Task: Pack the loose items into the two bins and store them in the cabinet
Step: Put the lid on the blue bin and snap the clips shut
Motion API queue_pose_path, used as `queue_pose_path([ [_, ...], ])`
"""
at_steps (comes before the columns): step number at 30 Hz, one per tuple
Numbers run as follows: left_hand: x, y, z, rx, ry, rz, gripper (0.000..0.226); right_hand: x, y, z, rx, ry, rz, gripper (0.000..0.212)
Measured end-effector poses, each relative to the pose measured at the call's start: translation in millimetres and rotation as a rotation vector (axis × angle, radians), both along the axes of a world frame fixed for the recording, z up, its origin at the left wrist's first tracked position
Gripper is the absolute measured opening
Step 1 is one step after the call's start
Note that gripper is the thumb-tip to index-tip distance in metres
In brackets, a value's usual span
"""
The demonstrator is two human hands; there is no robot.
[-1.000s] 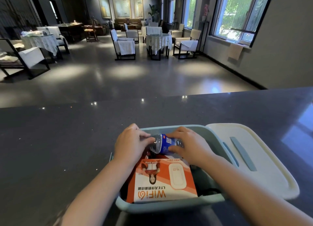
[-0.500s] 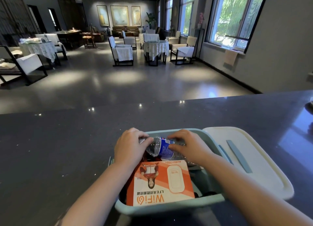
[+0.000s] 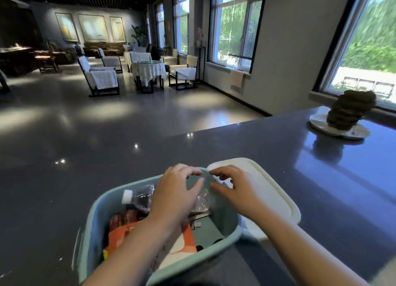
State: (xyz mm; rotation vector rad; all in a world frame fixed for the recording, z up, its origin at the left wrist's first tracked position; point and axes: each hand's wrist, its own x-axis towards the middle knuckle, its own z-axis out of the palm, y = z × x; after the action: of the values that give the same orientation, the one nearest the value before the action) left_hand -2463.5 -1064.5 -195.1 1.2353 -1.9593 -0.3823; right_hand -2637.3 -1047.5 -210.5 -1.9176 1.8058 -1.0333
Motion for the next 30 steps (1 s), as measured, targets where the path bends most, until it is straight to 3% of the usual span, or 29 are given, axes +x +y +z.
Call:
queue_pose_path([
  [6,-57,-19,-14,0.102,-0.059,-0.157,0.019,-76,16,-16,0.115,-0.001,-0.276,0.02],
  [10,-80,-34,-22,0.079,-0.273,-0.155,0.033,-103,-2,-43,0.305,0.108,-0.365,0.031],
  [14,-90,-44,-34,0.075,-0.356,-0.152,0.037,-109,-30,-65,0.391,0.201,-0.389,0.042],
  [18,-92,-52,-46,0.065,-0.365,-0.146,0.043,-111,-54,-84,0.453,0.284,-0.39,0.051],
  [23,-90,-55,-50,0.054,-0.3,-0.15,0.074,-112,-69,-99,0.441,0.344,-0.476,0.037],
  [27,-88,-56,-52,0.06,-0.293,-0.159,0.066,-112,-76,-98,0.458,0.424,-0.509,0.028],
  [30,-86,-55,-50,0.091,-0.272,-0.176,0.05,-120,-74,-92,0.455,0.378,-0.534,0.022],
])
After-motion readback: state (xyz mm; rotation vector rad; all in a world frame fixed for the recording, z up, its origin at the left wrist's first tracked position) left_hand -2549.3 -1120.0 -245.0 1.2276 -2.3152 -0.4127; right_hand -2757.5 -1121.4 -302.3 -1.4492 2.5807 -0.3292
